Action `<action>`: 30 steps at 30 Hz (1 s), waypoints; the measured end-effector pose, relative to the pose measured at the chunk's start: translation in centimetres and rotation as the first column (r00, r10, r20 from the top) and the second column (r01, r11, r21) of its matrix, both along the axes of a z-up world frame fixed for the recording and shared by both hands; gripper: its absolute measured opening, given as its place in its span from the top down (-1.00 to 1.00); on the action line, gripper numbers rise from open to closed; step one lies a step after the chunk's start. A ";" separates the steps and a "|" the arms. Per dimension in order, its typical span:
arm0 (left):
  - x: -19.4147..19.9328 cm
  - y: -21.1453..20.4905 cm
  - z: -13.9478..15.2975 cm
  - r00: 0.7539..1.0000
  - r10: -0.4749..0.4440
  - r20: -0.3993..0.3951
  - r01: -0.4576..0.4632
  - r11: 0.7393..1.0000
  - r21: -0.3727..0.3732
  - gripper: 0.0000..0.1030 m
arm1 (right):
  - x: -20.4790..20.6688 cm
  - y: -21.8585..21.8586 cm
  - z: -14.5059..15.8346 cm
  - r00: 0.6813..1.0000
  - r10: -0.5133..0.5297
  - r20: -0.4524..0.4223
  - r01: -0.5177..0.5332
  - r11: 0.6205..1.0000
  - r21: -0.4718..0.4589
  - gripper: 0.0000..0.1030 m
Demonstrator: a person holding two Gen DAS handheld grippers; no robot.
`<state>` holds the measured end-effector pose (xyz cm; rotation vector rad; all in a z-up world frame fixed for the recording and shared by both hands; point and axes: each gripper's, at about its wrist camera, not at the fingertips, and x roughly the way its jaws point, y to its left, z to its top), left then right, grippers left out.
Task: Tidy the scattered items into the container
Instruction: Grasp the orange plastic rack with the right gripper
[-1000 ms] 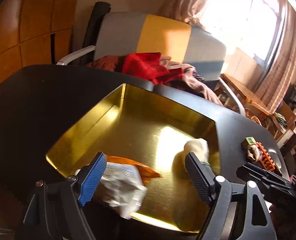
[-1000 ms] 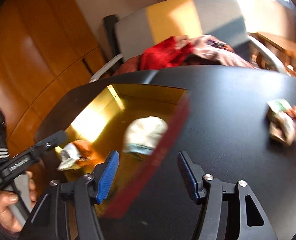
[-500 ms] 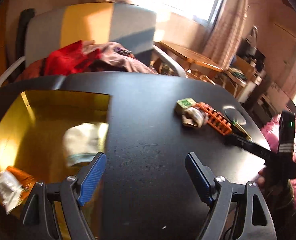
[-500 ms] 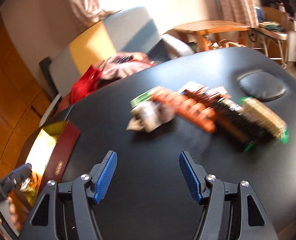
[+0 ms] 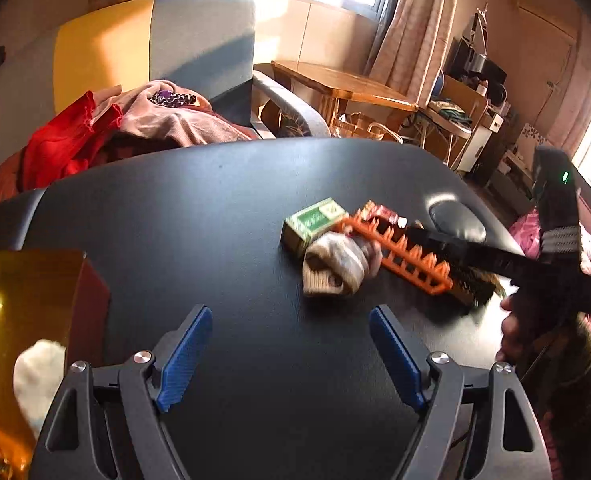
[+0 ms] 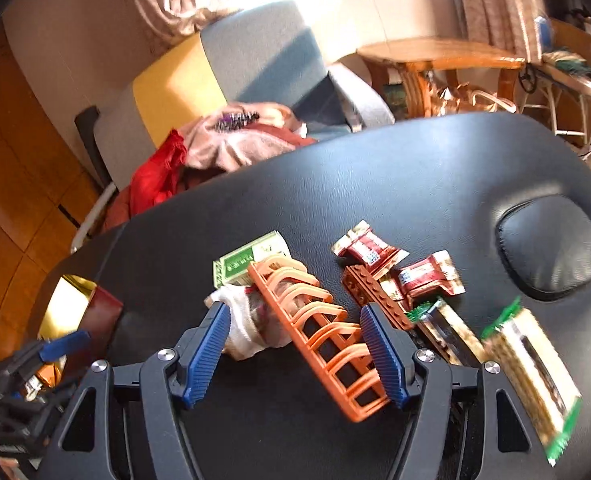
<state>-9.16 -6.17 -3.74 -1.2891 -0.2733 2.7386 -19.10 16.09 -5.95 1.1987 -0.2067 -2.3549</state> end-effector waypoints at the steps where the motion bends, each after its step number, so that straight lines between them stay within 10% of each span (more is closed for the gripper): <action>1: -0.8 0.1 0.0 1.000 0.000 0.000 0.000 1.000 0.002 -0.61 | -0.4 -0.2 -0.7 0.999 0.018 0.027 -0.019 1.000 0.009 -0.33; 12: -6.8 1.1 -1.0 0.998 -0.064 -0.002 0.064 0.998 0.027 -0.61 | 7.0 -0.6 -4.3 0.948 0.288 0.138 -0.281 0.957 -0.070 -0.36; 30: -9.7 8.3 -5.8 0.884 -0.459 0.089 0.432 0.875 0.217 -0.63 | 9.4 6.1 -2.6 0.992 0.053 0.111 -0.037 0.990 -0.138 -0.36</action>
